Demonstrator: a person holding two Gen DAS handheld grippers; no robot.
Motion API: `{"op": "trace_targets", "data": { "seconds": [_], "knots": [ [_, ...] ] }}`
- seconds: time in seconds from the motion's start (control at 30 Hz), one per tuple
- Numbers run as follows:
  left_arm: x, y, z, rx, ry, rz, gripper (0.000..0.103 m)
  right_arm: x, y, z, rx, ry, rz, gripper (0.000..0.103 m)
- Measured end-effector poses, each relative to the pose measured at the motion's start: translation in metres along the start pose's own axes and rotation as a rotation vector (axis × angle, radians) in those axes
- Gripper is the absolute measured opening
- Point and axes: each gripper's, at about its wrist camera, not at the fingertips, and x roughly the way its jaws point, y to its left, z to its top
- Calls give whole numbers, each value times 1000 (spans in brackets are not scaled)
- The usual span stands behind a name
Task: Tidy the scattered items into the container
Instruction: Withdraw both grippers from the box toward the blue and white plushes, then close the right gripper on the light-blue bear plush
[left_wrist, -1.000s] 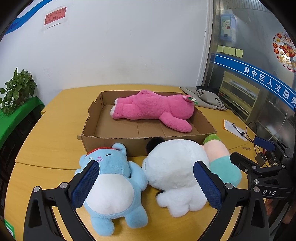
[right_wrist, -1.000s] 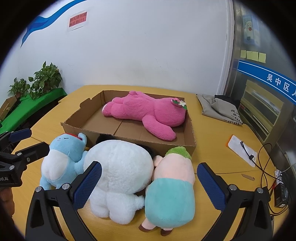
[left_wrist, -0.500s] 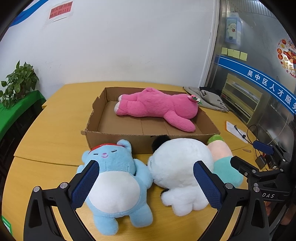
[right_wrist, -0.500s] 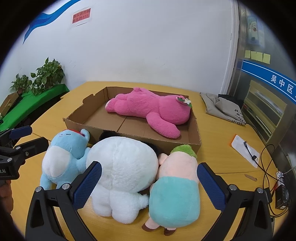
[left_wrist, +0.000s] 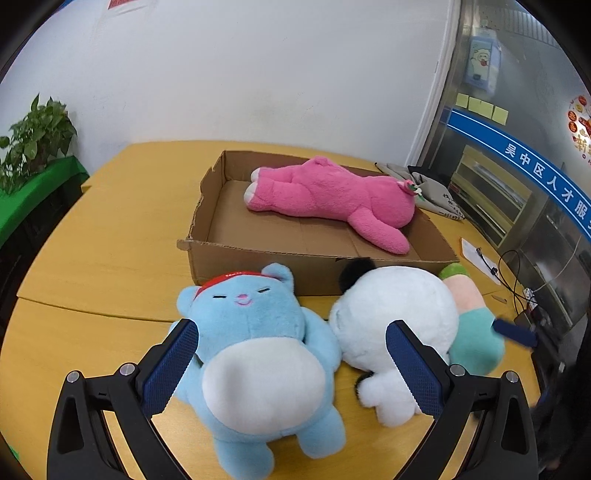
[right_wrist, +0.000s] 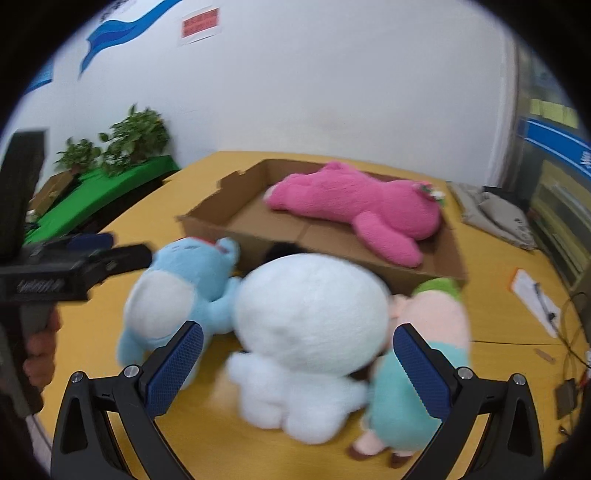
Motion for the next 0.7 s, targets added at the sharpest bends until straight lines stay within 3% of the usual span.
{"op": "trace_targets", "data": {
  "seconds": [0.17,0.43,0.57,0.63,0.7],
  "knots": [
    [31,23,6,1,67,-12,103,28,46,-16,-2,44,144,103],
    [88,59,3,-57,213,-63,101,85,67,-16,141,157,194,103],
    [98,69,-2,-99,246,-149,95,111,72,-13,173,208,218,101],
    [96,70,-3,-91,254,-166,91,120,76,-12,167,227,250,84],
    [94,72,-5,-95,258,-183,85,122,80,-12,146,230,281,77]
  ]
}}
